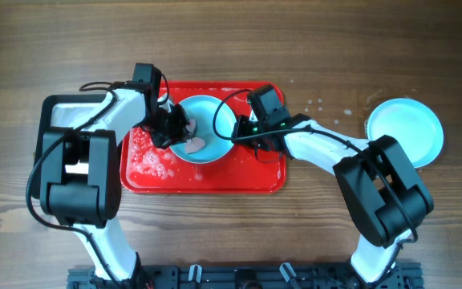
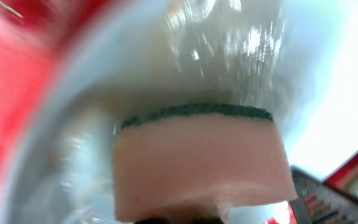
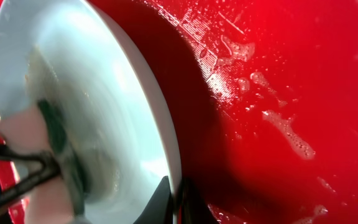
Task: Clean dirty plates on tray and stack at the side
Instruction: 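Keep scrubbing the plate with the left gripper's sponge while right holds it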
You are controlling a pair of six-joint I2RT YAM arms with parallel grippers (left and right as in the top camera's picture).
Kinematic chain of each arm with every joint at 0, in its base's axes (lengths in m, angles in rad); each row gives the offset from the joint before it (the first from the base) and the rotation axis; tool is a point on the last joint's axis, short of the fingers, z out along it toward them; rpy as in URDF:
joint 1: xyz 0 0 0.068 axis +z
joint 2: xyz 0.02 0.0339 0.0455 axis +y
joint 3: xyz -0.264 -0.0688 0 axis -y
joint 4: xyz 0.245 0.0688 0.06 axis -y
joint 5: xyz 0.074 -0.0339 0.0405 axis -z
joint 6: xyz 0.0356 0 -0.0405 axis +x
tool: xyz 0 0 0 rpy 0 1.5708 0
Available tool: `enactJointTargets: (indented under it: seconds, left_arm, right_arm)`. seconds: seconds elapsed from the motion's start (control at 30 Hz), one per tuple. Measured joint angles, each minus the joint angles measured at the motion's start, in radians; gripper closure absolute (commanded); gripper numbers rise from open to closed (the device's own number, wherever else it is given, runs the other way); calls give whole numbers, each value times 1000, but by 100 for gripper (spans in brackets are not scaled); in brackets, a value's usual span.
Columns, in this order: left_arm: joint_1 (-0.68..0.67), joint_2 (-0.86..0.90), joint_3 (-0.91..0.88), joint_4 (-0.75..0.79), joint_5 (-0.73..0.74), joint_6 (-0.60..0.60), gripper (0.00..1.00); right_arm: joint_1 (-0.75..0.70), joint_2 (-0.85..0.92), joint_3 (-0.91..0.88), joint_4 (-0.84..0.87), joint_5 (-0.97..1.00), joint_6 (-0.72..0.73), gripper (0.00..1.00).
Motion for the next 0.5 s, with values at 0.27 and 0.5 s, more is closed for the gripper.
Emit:
enactJointTargets:
  seconds: [0.27, 0.5]
  left_arm:
    - [-80, -23, 14, 217, -336, -61, 96]
    - [-145, -19, 14, 300, -408, 151, 96]
  right_arm:
    - [0, 0, 7, 15, 0, 21, 96]
    - [-8, 0, 8, 12, 0, 29, 96]
